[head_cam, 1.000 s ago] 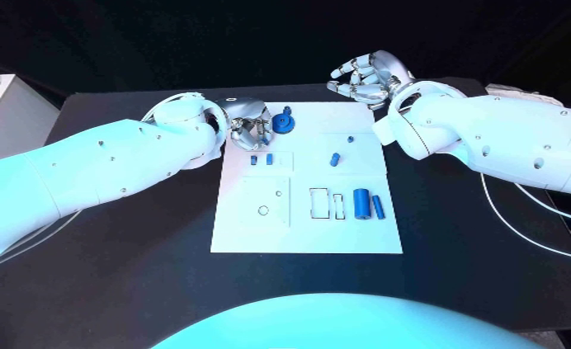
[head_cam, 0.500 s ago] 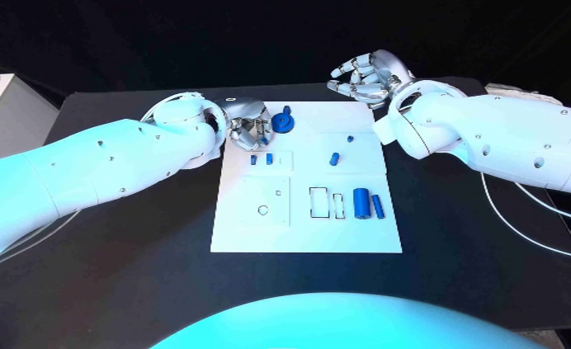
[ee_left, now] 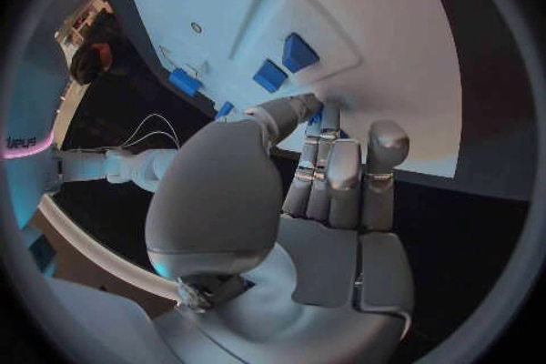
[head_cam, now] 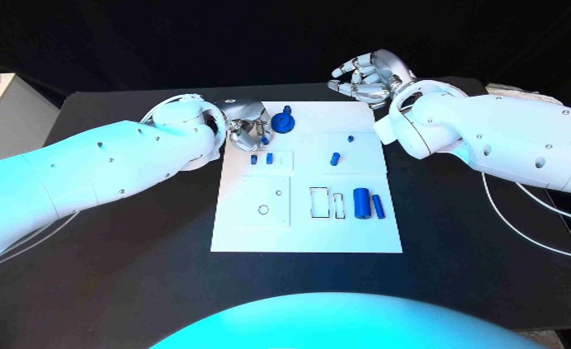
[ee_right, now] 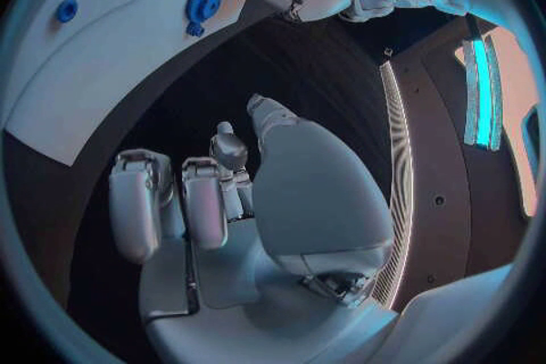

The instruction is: Assemble the parts on the task board

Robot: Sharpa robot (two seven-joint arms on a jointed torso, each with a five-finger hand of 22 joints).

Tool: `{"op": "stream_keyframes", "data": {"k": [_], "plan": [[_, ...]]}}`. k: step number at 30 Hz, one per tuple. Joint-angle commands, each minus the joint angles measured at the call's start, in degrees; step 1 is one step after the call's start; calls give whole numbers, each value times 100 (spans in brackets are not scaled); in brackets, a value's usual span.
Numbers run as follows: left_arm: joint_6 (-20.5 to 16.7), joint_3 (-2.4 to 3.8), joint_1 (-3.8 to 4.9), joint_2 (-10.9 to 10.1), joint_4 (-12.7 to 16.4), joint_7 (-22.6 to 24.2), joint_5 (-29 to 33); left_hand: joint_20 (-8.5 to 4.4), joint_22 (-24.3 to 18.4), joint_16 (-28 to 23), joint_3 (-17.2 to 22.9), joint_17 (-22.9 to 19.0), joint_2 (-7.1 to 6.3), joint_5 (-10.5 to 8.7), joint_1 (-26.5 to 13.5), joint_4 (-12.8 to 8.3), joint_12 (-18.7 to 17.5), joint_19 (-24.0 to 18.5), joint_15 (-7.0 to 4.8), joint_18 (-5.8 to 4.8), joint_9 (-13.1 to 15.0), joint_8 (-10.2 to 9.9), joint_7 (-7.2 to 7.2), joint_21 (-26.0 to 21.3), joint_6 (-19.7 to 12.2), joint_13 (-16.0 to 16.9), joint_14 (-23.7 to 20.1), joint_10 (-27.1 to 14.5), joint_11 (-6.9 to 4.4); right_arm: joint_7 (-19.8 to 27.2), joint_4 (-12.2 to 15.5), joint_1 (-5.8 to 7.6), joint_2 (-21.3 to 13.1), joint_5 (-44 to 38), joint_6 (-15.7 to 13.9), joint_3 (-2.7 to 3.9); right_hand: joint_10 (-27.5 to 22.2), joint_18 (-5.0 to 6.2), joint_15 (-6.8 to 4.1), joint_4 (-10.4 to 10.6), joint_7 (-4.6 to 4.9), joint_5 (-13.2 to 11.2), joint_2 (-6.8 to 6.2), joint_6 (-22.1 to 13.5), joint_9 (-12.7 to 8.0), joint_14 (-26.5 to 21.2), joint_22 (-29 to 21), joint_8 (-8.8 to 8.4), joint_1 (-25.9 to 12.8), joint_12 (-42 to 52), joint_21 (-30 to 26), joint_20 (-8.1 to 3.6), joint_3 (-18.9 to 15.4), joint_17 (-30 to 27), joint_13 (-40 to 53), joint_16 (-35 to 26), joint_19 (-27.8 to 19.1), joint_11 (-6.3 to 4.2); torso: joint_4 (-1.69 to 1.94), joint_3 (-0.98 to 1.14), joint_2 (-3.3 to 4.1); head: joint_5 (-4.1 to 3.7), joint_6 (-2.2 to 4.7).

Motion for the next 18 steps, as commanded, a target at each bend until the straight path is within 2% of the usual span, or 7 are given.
{"op": "stream_keyframes", "data": {"k": [1, 18], "plan": [[1, -6, -11, -2, 18, -1, 15, -2, -9, -2, -15, -3, -6, 34, -50, -29, -37, -37, 9, -49, -9, -41, 2, -32, -40, 6, -36, -9, 15, 49, 4, -1, 0, -56, 27, 1, -6, 71, 11, -4, 6, -18, -16, -29, -6, 406, 903, 35, -48, -33, -37, 23, 22, 711, -5, -34, 310, -8, 2, -2, 2, -4, -3], [-24, -3, -12, -44, 36, -73, 22, 7, -13, 11, -4, -41, -70, 40, -85, -45, -100, -45, 3, -43, -91, -282, 5, -49, -324, 61, -67, -3, 0, 46, -5, -1, -3, -56, 26, 1, -15, 73, 10, -4, 6, -20, -29, -33, -8, 406, 895, 37, -60, -47, -49, 22, 39, 707, -31, -37, 306, -8, 1, -3, 0, -6, -5]]}}
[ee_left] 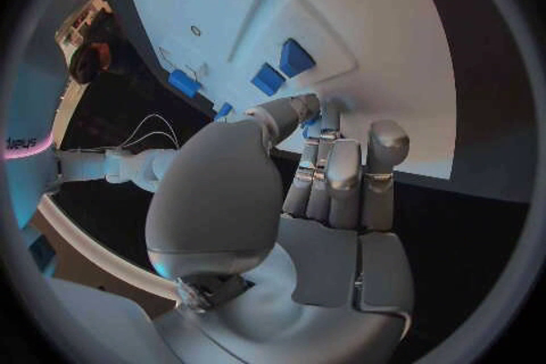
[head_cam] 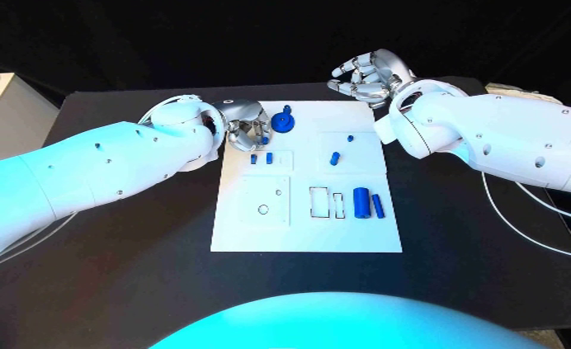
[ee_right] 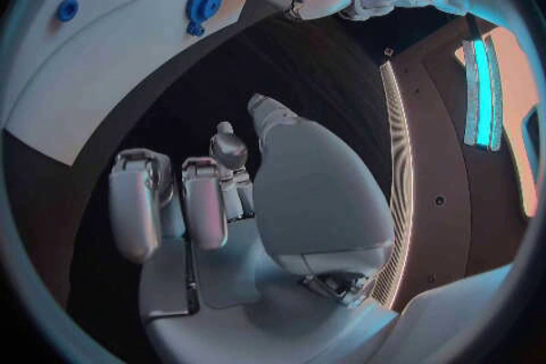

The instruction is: Assemble the parts on the task board

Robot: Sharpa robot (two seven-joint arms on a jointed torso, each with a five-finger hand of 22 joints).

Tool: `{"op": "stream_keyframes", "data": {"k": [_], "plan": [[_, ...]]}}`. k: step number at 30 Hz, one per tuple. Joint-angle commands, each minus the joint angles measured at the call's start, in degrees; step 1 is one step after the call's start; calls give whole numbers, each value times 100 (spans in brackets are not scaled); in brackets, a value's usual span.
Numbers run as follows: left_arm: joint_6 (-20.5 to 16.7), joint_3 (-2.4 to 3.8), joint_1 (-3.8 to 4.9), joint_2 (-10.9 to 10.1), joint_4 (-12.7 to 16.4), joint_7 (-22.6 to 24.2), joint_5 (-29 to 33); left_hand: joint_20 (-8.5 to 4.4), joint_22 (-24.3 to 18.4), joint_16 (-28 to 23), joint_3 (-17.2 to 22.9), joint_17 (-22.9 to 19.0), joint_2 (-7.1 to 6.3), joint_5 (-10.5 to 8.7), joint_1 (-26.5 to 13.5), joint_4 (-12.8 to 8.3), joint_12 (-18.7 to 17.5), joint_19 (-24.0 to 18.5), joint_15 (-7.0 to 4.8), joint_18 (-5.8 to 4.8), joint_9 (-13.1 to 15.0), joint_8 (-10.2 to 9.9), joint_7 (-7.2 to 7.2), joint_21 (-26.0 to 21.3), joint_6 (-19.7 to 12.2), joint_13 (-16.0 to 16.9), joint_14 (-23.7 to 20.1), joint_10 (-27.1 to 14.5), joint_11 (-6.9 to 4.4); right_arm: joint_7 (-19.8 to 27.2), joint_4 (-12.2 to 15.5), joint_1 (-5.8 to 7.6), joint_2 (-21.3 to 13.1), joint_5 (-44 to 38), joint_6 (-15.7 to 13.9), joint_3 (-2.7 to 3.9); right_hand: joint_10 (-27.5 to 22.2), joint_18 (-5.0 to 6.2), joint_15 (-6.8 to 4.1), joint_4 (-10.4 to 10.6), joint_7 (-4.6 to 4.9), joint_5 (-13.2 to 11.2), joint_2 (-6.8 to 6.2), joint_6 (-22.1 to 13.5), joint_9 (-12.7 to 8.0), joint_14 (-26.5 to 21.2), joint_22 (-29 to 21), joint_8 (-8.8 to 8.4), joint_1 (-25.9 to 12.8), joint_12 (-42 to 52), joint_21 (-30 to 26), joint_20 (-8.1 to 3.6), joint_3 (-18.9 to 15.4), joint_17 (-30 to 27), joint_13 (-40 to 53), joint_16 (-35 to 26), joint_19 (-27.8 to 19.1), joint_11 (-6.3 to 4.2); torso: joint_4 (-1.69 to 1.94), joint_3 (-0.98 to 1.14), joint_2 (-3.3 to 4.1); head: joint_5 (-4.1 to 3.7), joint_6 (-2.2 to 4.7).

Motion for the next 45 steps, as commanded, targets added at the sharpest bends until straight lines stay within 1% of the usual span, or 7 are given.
{"op": "stream_keyframes", "data": {"k": [1, 10, 18, 26, 32, 34, 45], "plan": [[-5, 3, -1, -3, 10, -63, 12, 8, -4, 17, -5, -17, -45, 18, -52, -46, -51, -43, -5, -44, -40, -110, -9, -29, -158, 19, -51, -14, 2, 46, 0, -1, -3, -55, 27, 1, -16, 74, 10, -4, 6, -19, -6, -33, -8, 405, 896, 37, -36, -11, -14, 22, 39, 707, -5, -37, 306, -8, 0, -1, -1, -1, 1], [-68, 15, -1, -26, -46, -132, -7, 9, -9, 20, 4, -40, -68, 23, -60, -49, -79, -41, -4, -43, -100, -258, -28, -39, -374, 54, -62, -11, 1, 39, -19, -2, -7, -56, 47, 0, -68, 79, 10, -5, 8, -23, -18, -40, -10, 402, 879, 36, -43, -54, -37, 22, 43, 692, -63, -45, 298, -7, -1, 1, 0, -3, 2], [-292, 43, -2, -97, -118, -81, 32, 6, -7, 19, 23, -56, -44, 28, -41, -53, -79, -36, -9, -42, -107, -275, -14, -38, -393, 64, -66, 0, -4, 14, -38, -2, -27, -108, 175, -3, -804, 88, 7, -17, 6, -75, -79, -49, -16, 395, 851, 57, -32, -869, -84, 18, 191, 666, -1026, -66, 284, -11, -5, 3, -5, -4, 20], [-653, 119, -1, -335, 45, 242, 567, 6, -146, -54, 56, -296, 1, 26, -17, -57, -106, -165, 7, -6, -69, -159, 54, -145, -143, 102, -171, -21, 27, 49, -16, -3, -148, -622, 492, -11, -1016, 145, -40, -120, -23, -228, -337, 90, -16, 361, 674, 133, 246, -2271, -355, -27, 746, 551, -2366, -150, 191, -54, 3, 3, -8, -8, 71], [-850, 248, 3, -690, 242, 587, 2278, 67, -1216, -901, 146, -2045, 60, 33, 58, -124, -170, -1228, 96, 259, -45, -41, 138, -1048, 88, 113, -1204, -265, 161, 69, 18, -4, -317, -1403, 891, -24, -754, 193, -61, -312, -76, -302, -599, 317, -22, 334, 509, 136, 435, -3632, -619, -43, 1372, 444, -3576, -232, 111, -64, -5, 10, -12, -30, 145], [-904, 284, 4, -873, 352, 809, 3110, 72, -1284, -1189, 154, -2442, 79, 33, 80, -159, -157, -1325, 101, 271, -54, -40, 156, -1146, 90, 116, -1438, -293, 173, 45, 44, -4, -413, -1864, 1044, -35, -694, 210, -53, -401, -90, -308, -644, 402, -15, 318, 453, 141, 450, -3953, -707, -45, 1489, 381, -3865, -276, 87, -66, -9, 7, -14, -57, 170], [-442, 325, -1, -1481, 871, 1672, 5789, 162, -1587, -2100, -125, -2916, 151, 14, -65, -89, -106, -1772, 190, 257, -112, -87, 201, -1731, -5, 107, -1966, -426, 226, -378, 233, -68, -777, -4049, 1285, -99, -478, 290, -48, -567, -146, -375, -763, 665, 19, 222, 178, 155, 271, -4759, -1132, -43, 1628, 28, -4639, -533, -21, -54, -22, -13, -8, -126, 288]]}}
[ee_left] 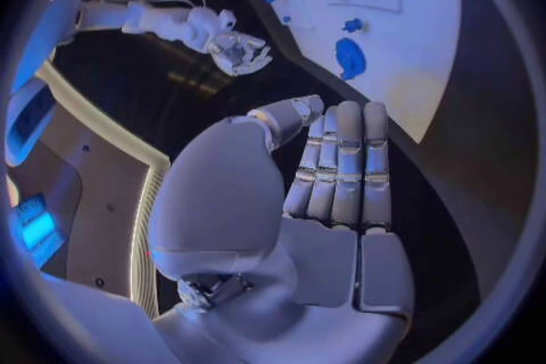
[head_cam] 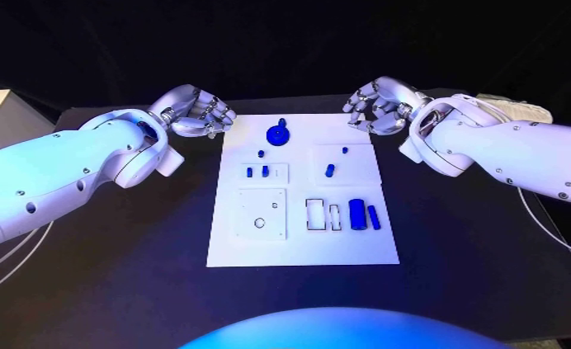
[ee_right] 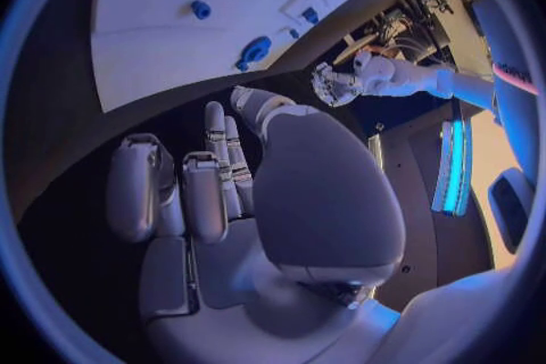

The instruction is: Assemble the parts on the task board

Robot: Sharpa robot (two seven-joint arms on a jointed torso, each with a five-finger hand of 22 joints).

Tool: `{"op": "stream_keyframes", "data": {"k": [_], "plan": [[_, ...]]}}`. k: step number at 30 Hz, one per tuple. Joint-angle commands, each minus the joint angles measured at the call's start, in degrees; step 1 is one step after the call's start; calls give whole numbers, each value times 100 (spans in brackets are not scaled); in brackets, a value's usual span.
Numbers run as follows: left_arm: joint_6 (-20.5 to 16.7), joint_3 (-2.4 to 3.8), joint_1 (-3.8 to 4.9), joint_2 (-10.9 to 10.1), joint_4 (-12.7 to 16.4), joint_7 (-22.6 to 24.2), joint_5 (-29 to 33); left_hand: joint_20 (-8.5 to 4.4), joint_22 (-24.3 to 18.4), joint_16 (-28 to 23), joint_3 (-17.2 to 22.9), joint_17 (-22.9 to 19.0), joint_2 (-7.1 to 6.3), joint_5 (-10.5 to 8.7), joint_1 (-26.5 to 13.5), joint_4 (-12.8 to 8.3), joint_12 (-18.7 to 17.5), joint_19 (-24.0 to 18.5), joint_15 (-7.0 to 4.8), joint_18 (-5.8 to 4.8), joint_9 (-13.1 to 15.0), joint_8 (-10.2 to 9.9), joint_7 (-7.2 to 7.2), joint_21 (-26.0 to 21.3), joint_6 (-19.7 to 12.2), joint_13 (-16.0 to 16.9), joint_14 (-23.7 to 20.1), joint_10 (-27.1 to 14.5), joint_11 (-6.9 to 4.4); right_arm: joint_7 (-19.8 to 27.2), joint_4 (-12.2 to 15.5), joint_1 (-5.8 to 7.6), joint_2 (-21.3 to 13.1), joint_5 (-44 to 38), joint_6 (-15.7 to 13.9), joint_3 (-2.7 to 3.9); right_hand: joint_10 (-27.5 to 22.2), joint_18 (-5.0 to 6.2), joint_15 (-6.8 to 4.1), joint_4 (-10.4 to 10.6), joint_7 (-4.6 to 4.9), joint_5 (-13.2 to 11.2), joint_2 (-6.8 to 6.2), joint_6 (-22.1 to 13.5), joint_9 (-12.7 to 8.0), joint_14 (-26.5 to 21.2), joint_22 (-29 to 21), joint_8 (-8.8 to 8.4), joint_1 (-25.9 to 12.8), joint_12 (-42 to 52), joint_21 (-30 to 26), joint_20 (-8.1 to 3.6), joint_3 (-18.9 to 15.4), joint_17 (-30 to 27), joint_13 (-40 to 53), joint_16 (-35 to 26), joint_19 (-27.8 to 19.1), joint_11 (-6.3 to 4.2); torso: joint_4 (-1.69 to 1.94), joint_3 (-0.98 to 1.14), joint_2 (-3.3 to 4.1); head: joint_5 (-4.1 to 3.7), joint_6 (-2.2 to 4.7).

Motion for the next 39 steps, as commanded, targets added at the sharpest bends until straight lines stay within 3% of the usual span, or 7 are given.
{"op": "stream_keyframes", "data": {"k": [1, 6, 10, 14, 21, 24, 39], "plan": [[304, 9, -4, -124, 184, 708, 1850, 42, -129, -246, -124, -122, -9, 15, -95, 56, 28, -140, 32, 29, -9, -26, 25, -234, -42, -11, -174, -60, -1, -314, 77, -51, -54, -1536, 325, -13, 55, 108, -16, -21, 2, -43, -36, 65, 12, 212, 170, 20, -66, -110, -74, -29, 22, 21, -110, -55, -32, 11, -12, -8, 7, -16, 33], [511, 10, -35, -317, 417, 945, 2456, 164, -578, -1275, -326, -610, -10, 17, -169, 196, -22, -448, 134, 8, -10, -1, 3, -994, -71, -108, -461, -33, 12, -617, 176, -178, -102, -2278, 366, -24, 90, 108, -3, -24, 4, -64, -85, 94, 6, 207, 152, -22, -143, -363, -102, -26, 1, -65, -357, -119, -12, 27, -3, -13, -6, -38, 61], [640, 10, -67, -442, 558, 1078, 2679, 330, -1072, -2356, -286, -1019, -46, 14, -167, 291, -414, -639, 258, -4, 9, 28, 16, -1777, -67, -368, -447, 140, 51, -791, 224, -284, -95, -2633, 384, -28, 121, 104, 9, -27, 17, -69, -98, 90, -4, 182, 160, -63, -180, -484, -90, -20, -40, -247, -481, -230, 12, 42, 0, -21, -7, -47, 92], [734, 10, -89, -532, 652, 1159, 2815, 415, -1437, -3136, -267, -1164, -58, 9, -108, 296, -874, -557, 281, 11, 35, 46, -15, -2307, -10, -566, -197, 445, 70, -915, 245, -373, -64, -2812, 386, -29, 196, 88, 23, -28, 36, -68, -90, 86, -20, 195, 203, -123, -202, -615, -27, -8, -76, -347, -624, -278, 58, 55, -2, -19, -2, -37, 107], [764, 9, -106, -613, 730, 1227, 2924, 402, -1501, -3330, -273, -1149, -30, 11, -69, 275, -1046, -473, 257, 14, 38, 40, 3, -2404, 20, -573, 9, 551, 52, -1026, 226, -453, 39, -2925, 354, -30, 292, 91, 23, -32, 44, -39, -68, 146, -21, 207, 196, -145, -188, -727, -38, -3, -53, -377, -749, -281, 74, 58, 1, -18, 8, -119, 158], [754, 9, -108, -624, 739, 1236, 2947, 391, -1505, -3384, -280, -1139, -23, 11, -54, 262, -1106, -435, 255, 16, 32, 24, 22, -2411, 9, -574, 57, 551, 64, -1043, 204, -468, 84, -2936, 378, -30, 316, 91, 22, -28, 42, -36, -60, 162, -20, 207, 194, -148, -190, -749, -42, -3, -44, -389, -775, -286, 76, 57, 5, -16, 8, -146, 133], [707, 9, -110, -636, 759, 1245, 2997, 383, -1509, -3440, -295, -1122, -14, 14, -47, 255, -1170, -405, 257, 13, 23, 3, 53, -2423, -3, -573, 111, 544, 82, -1081, 48, -533, 311, -2890, 395, -30, 585, 95, -16, -60, 1, -46, 73, 365, 10, 216, 189, -135, -114, -941, -61, -30, 191, -406, -990, -267, 90, 16, -1, -4, 10, -107, 97]]}}
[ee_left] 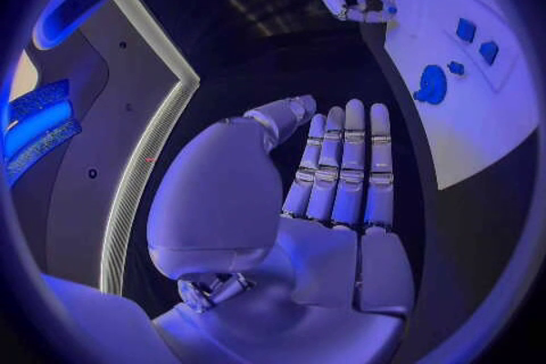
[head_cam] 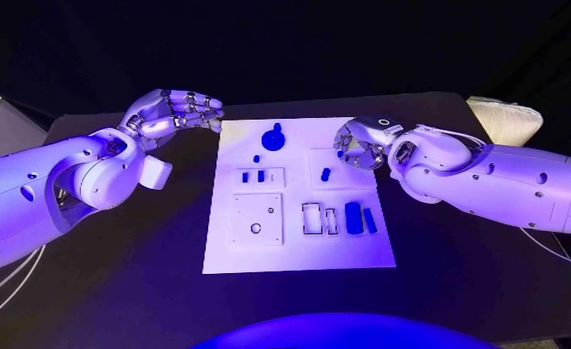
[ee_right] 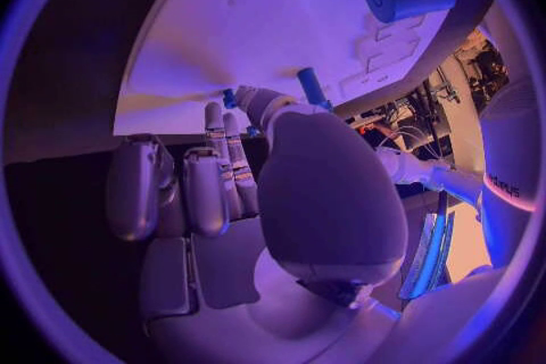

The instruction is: Assemble the parts on the task board

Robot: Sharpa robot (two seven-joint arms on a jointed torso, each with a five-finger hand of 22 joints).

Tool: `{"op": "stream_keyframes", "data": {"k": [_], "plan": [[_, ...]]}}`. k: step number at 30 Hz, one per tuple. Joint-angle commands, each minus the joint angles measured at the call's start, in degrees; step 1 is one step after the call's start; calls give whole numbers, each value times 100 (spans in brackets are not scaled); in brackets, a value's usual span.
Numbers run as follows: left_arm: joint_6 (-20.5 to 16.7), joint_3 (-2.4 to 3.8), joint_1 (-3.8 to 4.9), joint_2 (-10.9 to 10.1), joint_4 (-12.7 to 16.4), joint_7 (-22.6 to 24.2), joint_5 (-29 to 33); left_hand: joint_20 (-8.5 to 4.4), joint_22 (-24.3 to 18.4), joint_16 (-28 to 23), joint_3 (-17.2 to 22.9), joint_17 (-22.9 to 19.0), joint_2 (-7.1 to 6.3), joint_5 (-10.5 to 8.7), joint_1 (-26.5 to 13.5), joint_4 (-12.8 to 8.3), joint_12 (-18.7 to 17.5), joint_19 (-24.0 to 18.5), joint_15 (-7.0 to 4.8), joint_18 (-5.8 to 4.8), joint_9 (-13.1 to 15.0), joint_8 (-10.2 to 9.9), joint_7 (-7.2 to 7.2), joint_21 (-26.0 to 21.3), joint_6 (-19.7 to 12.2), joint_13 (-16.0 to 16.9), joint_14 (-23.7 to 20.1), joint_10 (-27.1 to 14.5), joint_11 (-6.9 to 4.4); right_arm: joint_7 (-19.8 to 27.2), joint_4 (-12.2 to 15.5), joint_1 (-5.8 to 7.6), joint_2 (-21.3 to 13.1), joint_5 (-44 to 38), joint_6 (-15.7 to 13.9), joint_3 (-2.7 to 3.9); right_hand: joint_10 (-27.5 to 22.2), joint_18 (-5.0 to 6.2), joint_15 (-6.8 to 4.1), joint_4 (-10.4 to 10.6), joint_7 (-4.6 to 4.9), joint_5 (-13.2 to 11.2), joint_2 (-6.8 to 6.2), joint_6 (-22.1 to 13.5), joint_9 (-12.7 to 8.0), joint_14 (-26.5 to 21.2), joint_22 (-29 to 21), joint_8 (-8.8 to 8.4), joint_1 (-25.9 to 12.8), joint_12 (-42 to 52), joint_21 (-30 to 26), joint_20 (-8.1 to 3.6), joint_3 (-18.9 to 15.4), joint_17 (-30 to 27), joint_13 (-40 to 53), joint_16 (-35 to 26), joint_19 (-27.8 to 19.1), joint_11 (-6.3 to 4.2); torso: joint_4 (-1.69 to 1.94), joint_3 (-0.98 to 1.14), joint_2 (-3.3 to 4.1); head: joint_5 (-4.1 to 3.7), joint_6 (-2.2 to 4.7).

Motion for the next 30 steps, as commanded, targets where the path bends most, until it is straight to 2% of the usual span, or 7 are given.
{"op": "stream_keyframes", "data": {"k": [1, 6, 12, 19, 23, 26, 30], "plan": [[73, 6, 0, 6, 19, 112, 97, 3, -8, -20, -9, 9, 4, 14, 61, -21, -39, 50, 5, 15, -6, -22, 46, -25, -15, -8, 35, 24, 27, -49, -46, -20, 49, -78, 108, -1, 63, 92, -21, -10, -4, 0, 48, 60, 14, 215, 198, 4, 7, -49, -10, -16, 66, -9, -39, 2, 114, -8, 4, 6, 1, 0, 2], [68, 6, 0, 5, 21, 110, 100, 3, -8, -21, -10, 11, 5, 14, 61, -21, -41, 52, 5, 14, -7, -23, 48, -26, -15, -8, 39, 24, 28, -59, -127, -57, 126, -76, 144, -1, 139, 93, -31, -35, -12, 18, 72, 109, 28, 216, 197, 12, 13, -97, -16, -26, 138, -12, -84, 8, 117, -20, -3, 4, -5, 4, -33], [69, 5, -1, 8, 20, 106, 106, 2, -8, -24, -11, 13, 6, 14, 63, -23, -46, 54, 4, 14, -8, -25, 50, -26, -16, -7, 44, 24, 29, -64, -166, -79, 184, -76, 192, -1, 232, 91, -48, -80, -27, 29, 116, 165, 50, 217, 207, 27, 27, -142, -6, -39, 219, -10, -126, 19, 124, -38, -7, 6, -5, 18, -23], [85, 5, -1, 4, 22, 91, 108, 0, -8, -31, -12, 17, 11, 16, 68, -25, -55, 58, 4, 14, -9, -28, 55, -28, -18, -7, 53, 23, 32, -188, -180, -93, 221, -167, 261, -1, 473, 71, -97, -302, -59, -8, 243, 305, 125, 231, 284, 89, 113, -228, 94, -90, 441, 38, -171, 72, 161, -88, -2, 4, 1, 8, -40], [92, 5, -1, 2, 22, 87, 110, -2, -7, -38, -13, 22, 15, 17, 75, -30, -64, 61, 3, 14, -11, -30, 59, -29, -17, -6, 61, 23, 34, -304, -170, -100, 228, -293, 258, -1, 613, 55, -125, -542, -74, 61, 314, 381, 184, 248, 350, 130, 207, -279, 179, -124, 646, 102, -180, 128, 187, -112, -5, 2, -12, 6, -45], [98, 5, -1, 2, 21, 85, 111, -2, -7, -38, -13, 22, 15, 17, 75, -30, -64, 61, 3, 14, -11, -30, 59, -29, -17, -6, 61, 23, 34, -375, -161, -106, 231, -378, 216, -1, 668, 43, -132, -621, -86, 91, 328, 420, 212, 256, 392, 152, 202, -297, 236, -133, 728, 134, -180, 154, 202, -123, -5, -1, -12, -3, -70], [135, 5, -1, 2, 15, 77, 113, -14, 5, -70, -4, 37, 47, 32, 124, -61, -90, 74, -1, 12, -15, -35, 64, -22, -3, -2, 84, 35, 35, -447, -148, -111, 236, -495, 86, -1, 739, 29, -144, -732, -103, 62, 330, 451, 250, 261, 446, 168, 172, -332, 306, -144, 839, 159, -179, 181, 218, -138, -8, 5, -11, -32, -52]]}}
